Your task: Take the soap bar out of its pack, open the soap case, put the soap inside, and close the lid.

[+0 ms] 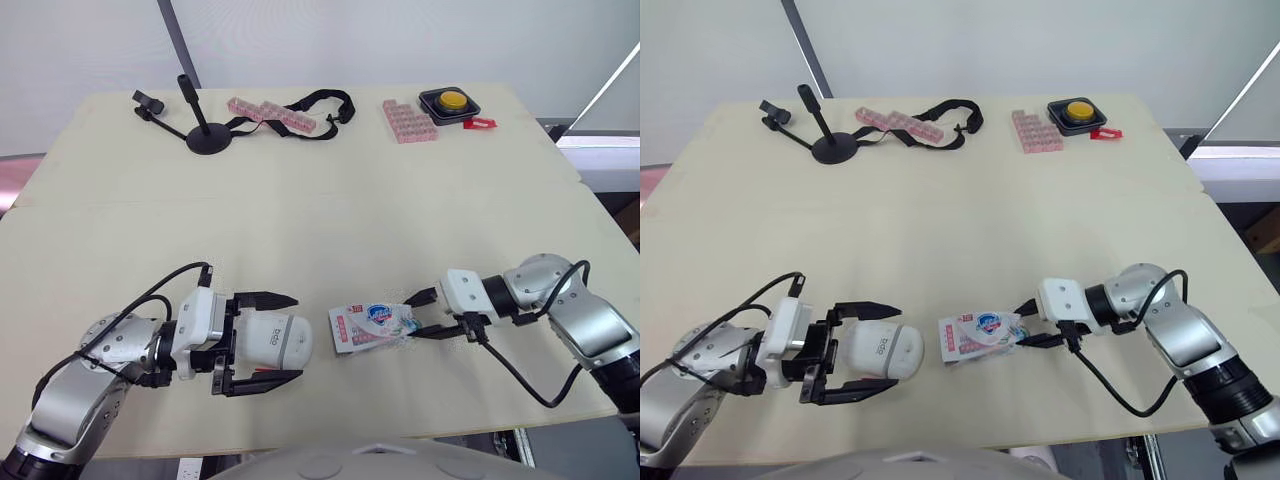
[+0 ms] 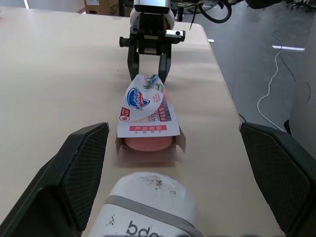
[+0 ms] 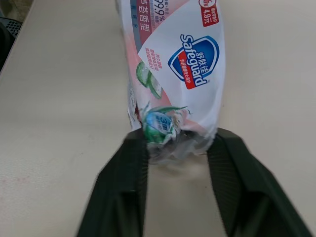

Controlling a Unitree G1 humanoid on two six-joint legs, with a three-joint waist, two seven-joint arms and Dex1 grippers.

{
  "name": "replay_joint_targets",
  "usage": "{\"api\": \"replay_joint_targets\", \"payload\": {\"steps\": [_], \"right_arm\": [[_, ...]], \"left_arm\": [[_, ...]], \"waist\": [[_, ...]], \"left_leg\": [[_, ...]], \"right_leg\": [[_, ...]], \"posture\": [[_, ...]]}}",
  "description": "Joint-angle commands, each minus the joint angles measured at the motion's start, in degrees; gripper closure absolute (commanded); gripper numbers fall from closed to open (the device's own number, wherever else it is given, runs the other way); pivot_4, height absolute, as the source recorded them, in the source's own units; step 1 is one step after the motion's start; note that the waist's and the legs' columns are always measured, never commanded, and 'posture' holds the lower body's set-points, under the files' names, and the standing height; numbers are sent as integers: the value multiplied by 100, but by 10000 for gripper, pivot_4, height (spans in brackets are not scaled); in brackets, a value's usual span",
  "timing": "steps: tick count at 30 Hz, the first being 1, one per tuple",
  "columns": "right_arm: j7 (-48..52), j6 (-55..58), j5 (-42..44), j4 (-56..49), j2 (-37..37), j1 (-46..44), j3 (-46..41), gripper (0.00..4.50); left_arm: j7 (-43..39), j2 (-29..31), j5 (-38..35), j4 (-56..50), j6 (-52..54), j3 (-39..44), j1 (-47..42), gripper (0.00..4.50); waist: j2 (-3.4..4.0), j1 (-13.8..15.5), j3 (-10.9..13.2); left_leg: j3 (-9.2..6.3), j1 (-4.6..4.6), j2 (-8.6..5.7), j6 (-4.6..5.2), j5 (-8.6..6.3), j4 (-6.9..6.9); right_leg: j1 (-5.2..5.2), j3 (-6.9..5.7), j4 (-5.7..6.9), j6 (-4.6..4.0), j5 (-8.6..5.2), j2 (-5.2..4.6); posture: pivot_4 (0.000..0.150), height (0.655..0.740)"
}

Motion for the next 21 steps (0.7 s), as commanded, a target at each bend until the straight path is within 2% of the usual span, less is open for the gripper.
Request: {"api": "replay_joint_targets", "payload": {"steps": [1,11,21], "right_arm": [[10,2,76,-68,1,-57,-79,28867],[33,172,278,-242,-49,-209,-267,28867],[118,520,436,-156,-470,-809,-738,28867]], "left_arm": [[15,34,-51,-196,-21,24,17,0],[-45,71,-28,-156,-54,57,51,0],[-100,169,-51,180,-18,184,-164,0]], "waist": [[0,1,0],[0,-1,0],[1,5,0]], "left_leg": [[0,0,0,0,0,0],[0,0,0,1,1,1],[1,4,-1,1,4,5]], "right_leg": [[0,0,0,0,0,0],[0,0,2,0,0,0],[0,2,11,-1,0,1]], "posture": [[1500,7400],[1500,7400],[1500,7400]]}}
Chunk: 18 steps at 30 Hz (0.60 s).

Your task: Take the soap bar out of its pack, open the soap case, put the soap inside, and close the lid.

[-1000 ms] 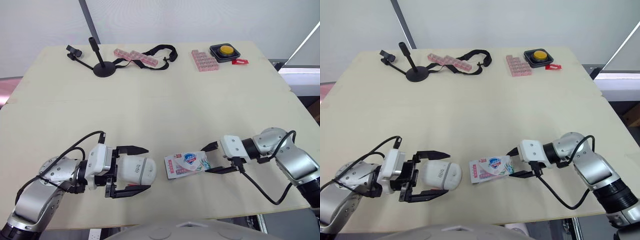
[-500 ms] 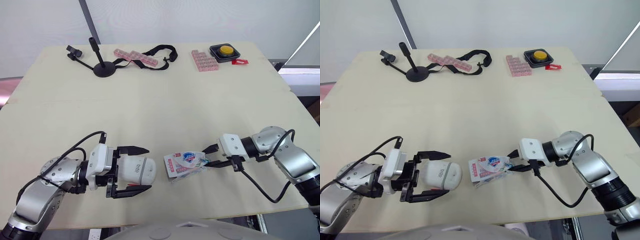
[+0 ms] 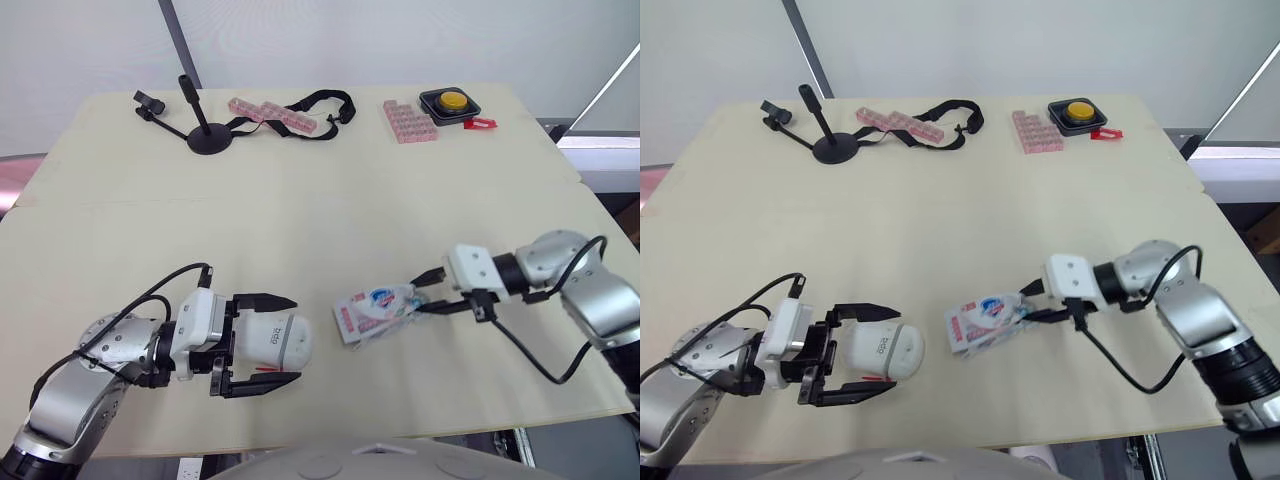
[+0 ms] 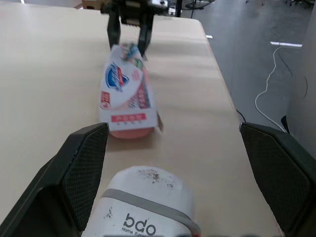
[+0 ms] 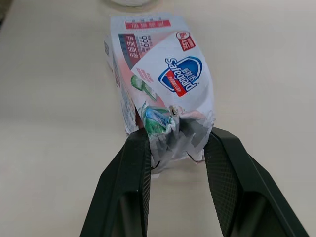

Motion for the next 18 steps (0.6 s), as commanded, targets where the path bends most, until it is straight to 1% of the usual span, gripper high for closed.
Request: {"api": "replay_joint_targets", "payload": {"steps": [1,11,15,18], "right_arm": [[79,-18,169,7,-126,-115,-285,28867],[211,-247,160,89,-272,17,-411,28867],[434,-549,234,491,-547,132,-725,28867],[658,-837,387,1014,-712,145,-1060,28867]], "left_arm": [[5,58,-58,84,0,169,-151,0],[-119,125,-11,258,-23,172,-268,0],[-187,179,-17,360,-49,214,-295,0],[-234,198,-3,450,-75,230,-323,0]], "waist": [[0,9,0],[1,15,0],[1,33,0],[1,25,0]], "left_leg": [[0,-1,0,0,0,0],[0,-3,-2,0,0,2],[0,-5,-3,1,0,4],[0,-4,-3,2,1,4]], "right_leg": [[0,0,0,0,0,0],[0,0,1,0,0,0],[0,-1,0,0,0,-3],[0,1,2,0,0,-2]], "posture": [[1500,7400],[1500,7400],[1500,7400],[1500,7400]]}}
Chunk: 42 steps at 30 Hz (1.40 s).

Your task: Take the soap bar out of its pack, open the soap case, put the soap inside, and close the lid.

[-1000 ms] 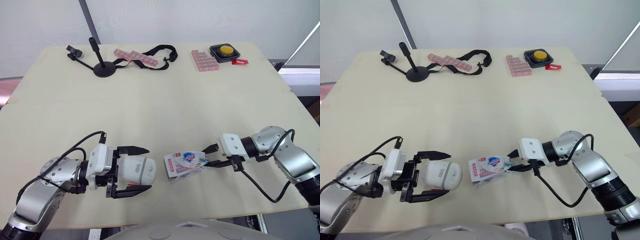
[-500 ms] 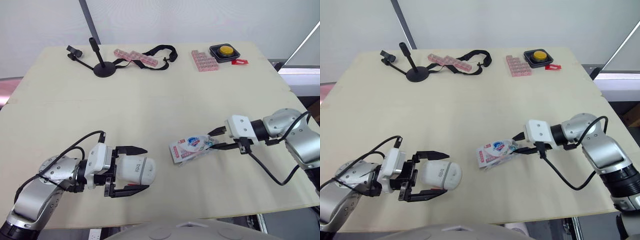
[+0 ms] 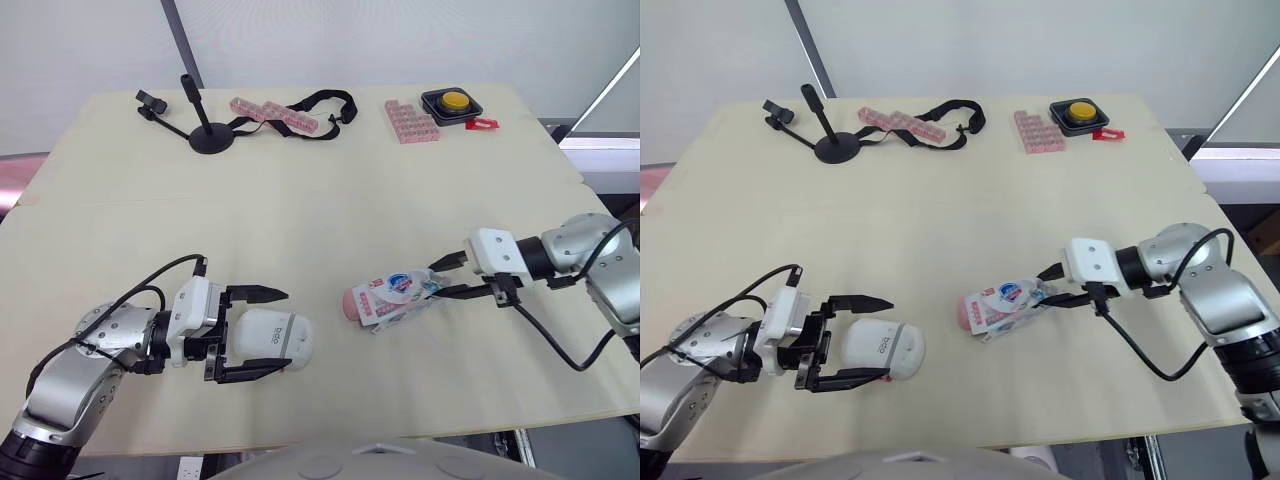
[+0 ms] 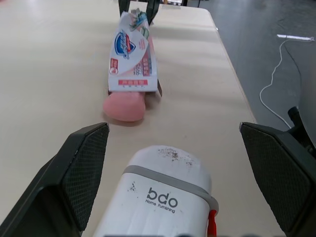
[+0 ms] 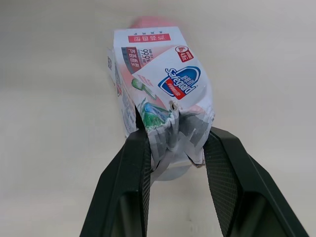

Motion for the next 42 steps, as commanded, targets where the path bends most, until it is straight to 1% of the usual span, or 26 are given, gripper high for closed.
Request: {"api": "replay_joint_targets", "payload": {"steps": [1,5,8,10,14,18,21,25,29,42], "right_arm": [[307,-387,322,542,-201,2,-612,28867],[551,-810,442,1483,-274,-60,-1016,28867],[503,-798,500,2106,-274,-158,-1253,28867],[217,-500,572,2324,-192,-253,-1391,28867],[-732,-166,560,2639,183,-358,-1672,28867],[-1598,17,553,2461,736,-80,-1878,28867],[-2114,38,492,2554,980,-8,-2012,28867],[-2595,-210,361,3055,1000,-26,-2172,28867],[-2689,-371,306,3452,907,0,-2302,28867],[-2300,-709,128,3874,761,272,-2174,28867]], "left_arm": [[-78,57,2,68,-110,172,-68,0],[-104,53,19,160,-131,146,-155,0],[-127,59,28,213,-139,138,-216,0],[-140,60,36,244,-149,142,-248,0],[-95,35,47,272,-143,140,-315,0],[-25,18,27,257,-129,182,-313,0],[92,3,-22,213,-66,235,-303,0],[116,44,-46,174,-54,305,-255,0],[115,68,-41,156,-58,356,-198,0],[158,48,-6,91,-81,343,-158,0]], "waist": [[0,-1,0],[0,6,0],[1,29,-1],[3,35,-2],[4,48,-5],[5,104,-6],[11,157,-8],[19,228,-9],[19,229,-9],[20,200,-10]], "left_leg": [[0,0,0,0,0,0],[0,-3,-1,1,0,4],[0,-6,-1,2,1,9],[0,-6,-1,2,1,11],[0,-5,-1,4,2,16],[0,-5,-1,4,2,19],[0,-7,-1,3,2,19],[-1,-7,-6,3,2,19],[-1,-7,-5,3,2,18],[-1,-9,-5,3,2,18]], "right_leg": [[0,0,0,0,0,0],[1,0,1,0,0,0],[1,-1,3,-1,0,0],[2,-1,4,-1,0,0],[1,1,12,-1,0,4],[3,1,10,-1,0,3],[2,-1,9,-1,0,3],[2,-3,7,-1,0,-3],[2,-2,5,-1,0,-2],[2,-3,-13,-1,0,-3]], "posture": [[1500,7400],[1500,7400],[1500,7400],[1500,7400],[1500,7400],[1500,7400],[1500,7400],[1500,7400],[1500,7400],[1500,7400]]}}
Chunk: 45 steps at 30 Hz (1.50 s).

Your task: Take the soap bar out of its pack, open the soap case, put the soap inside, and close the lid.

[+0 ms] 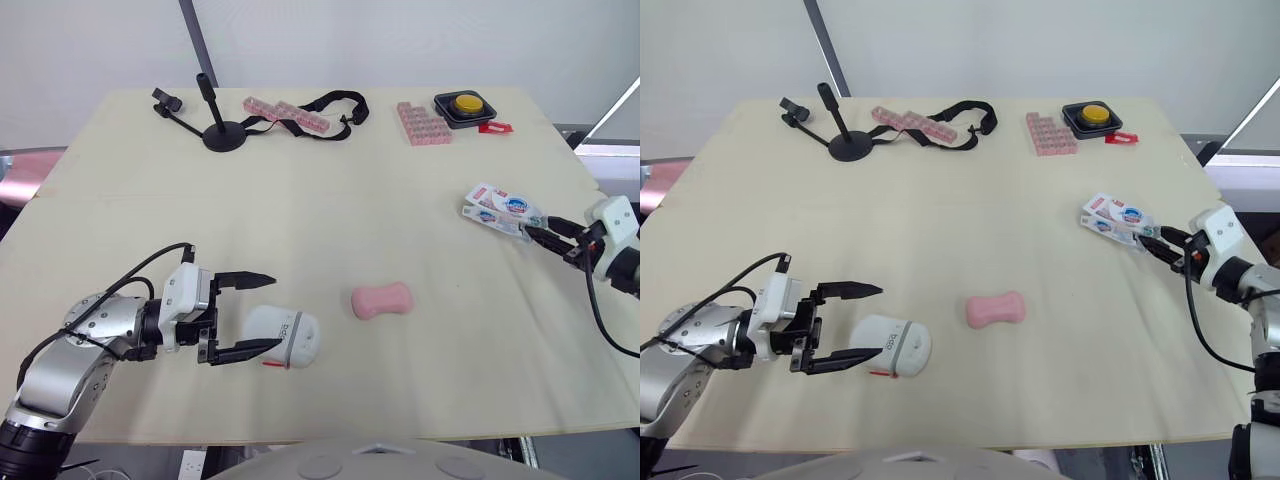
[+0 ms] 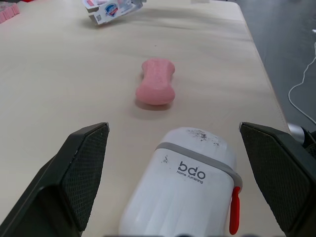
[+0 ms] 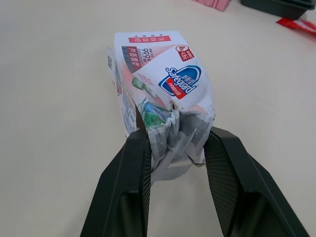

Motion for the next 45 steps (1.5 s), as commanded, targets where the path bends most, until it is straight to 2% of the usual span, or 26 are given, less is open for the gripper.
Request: {"api": "replay_joint_targets", "payload": {"steps": [1,5,8,14,19,22,28,31,34,41,45], "right_arm": [[120,-132,-39,64,-202,-17,-104,28867],[268,-62,-27,213,-234,-59,-105,28867],[426,-22,1,242,-347,-35,-139,20636],[682,-197,-5,378,-524,-38,-175,153],[1168,-368,91,290,-751,-299,-170,153],[1494,-270,201,-111,-744,-458,-30,153],[1922,413,579,-1920,-444,-296,529,153],[1899,711,807,-3059,-210,3,804,153],[1960,783,871,-3754,-94,231,1031,153],[2259,787,904,-4308,-194,617,1278,153],[2122,975,911,-4527,-151,533,1352,153]], "left_arm": [[13,24,-26,-171,-41,140,17,0],[10,19,-17,-173,-46,131,13,0],[-21,29,-6,-118,-61,134,-12,0],[-71,38,16,12,-54,103,-137,0],[-160,94,85,146,-37,47,-273,0],[-189,191,210,225,9,45,-337,0],[-231,564,763,366,-83,-10,-409,0],[-377,703,675,178,19,-18,-314,0],[-491,720,692,192,-118,-43,-338,0],[-953,558,1138,864,-1179,-330,-497,0],[-998,382,1411,1407,-1521,-634,-783,0]], "waist": [[0,-13,0],[0,-17,0],[0,-15,0],[0,-13,0],[4,-37,-1],[3,-64,-1],[3,-62,-1],[4,-16,-1],[5,22,0],[5,57,0],[6,12,0]], "left_leg": [[0,0,0,0,0,0],[0,0,1,0,0,-1],[0,0,0,0,0,-1],[0,0,1,0,0,-1],[0,-1,1,1,0,-1],[0,0,2,1,0,-2],[0,-1,5,1,0,-3],[-2,-3,9,1,0,-9],[-1,-8,8,1,0,-10],[-1,-22,10,1,0,-11],[0,-20,9,1,2,-11]], "right_leg": [[0,0,-2,0,0,0],[0,0,-5,0,0,0],[1,0,-8,0,0,0],[1,-1,-11,0,0,0],[1,0,-13,0,0,0],[1,0,-12,0,0,2],[1,-1,-13,0,0,4],[0,-7,-18,0,0,4],[-8,-15,-8,1,0,-1],[-24,-13,0,0,0,0],[-28,-12,-4,-1,0,-22]], "posture": [[1500,7400],[1500,7400],[1500,7400],[1500,7400],[1500,7400],[1500,7400],[1500,7400],[1500,7400],[1500,7400],[1500,7400],[1500,7400]]}}
